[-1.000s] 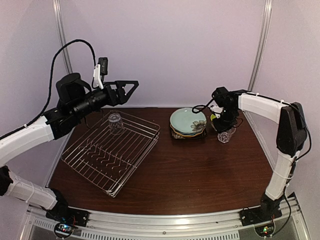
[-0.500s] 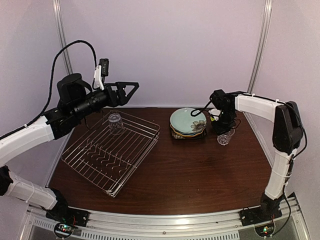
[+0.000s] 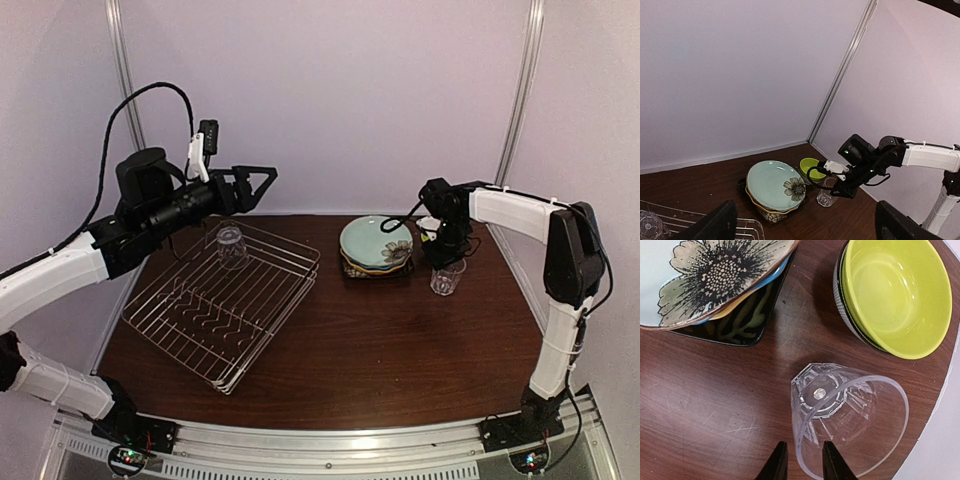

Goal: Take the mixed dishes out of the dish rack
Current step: Place the cup at the center of the board.

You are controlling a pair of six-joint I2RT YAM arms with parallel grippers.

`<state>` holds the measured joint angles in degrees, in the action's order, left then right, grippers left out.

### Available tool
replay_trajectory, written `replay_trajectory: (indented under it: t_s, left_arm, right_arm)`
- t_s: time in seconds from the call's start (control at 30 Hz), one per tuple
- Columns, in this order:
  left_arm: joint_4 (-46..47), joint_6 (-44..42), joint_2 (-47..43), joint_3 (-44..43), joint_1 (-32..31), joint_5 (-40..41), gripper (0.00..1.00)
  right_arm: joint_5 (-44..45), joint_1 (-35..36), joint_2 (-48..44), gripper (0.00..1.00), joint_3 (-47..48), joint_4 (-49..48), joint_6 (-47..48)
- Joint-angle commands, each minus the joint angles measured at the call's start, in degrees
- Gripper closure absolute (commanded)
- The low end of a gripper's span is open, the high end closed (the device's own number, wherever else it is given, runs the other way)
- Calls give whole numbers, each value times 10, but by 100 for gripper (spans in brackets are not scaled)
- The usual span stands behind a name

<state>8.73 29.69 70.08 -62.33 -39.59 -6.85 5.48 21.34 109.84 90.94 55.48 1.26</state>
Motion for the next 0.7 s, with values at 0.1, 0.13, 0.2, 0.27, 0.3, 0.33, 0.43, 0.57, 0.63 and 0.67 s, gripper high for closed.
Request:
replay_trajectory:
  t_s: [0.1,0.13,0.2,0.27,0.3,0.33,0.43,0.57,0.63,0.67]
  left_arm:
    - [-42,-12,8,-35,6,37,3]
    - [-54,-9,13,-42,8,39,3]
    - [-77,-3,23,-54,15,49,3]
    - [-98,3,31,-61,29,51,3]
    - [-113,7,36,-66,39,52,3]
    - [-136,14,42,-72,51,55,3]
    - [-190,27,62,-92,92,68,3]
    - [-220,19,80,-96,132,95,3]
    - [-247,14,99,-111,149,108,3]
    - [-261,11,108,-117,155,113,3]
  right_arm:
    - [11,-4,-20,51,18,9,0]
    - [10,-4,-25,47,19,9,1]
    - [11,-4,-33,30,24,11,1]
    - [12,-4,-44,22,31,15,2]
    - [13,-4,-49,20,36,16,2]
    - [13,-4,-55,16,39,16,2]
    - [7,-4,-76,4,46,14,2]
    - [-5,-4,-110,0,46,-1,0]
    - [-13,-4,-131,0,47,-10,-2]
    - [-16,-4,-140,0,47,-17,-2]
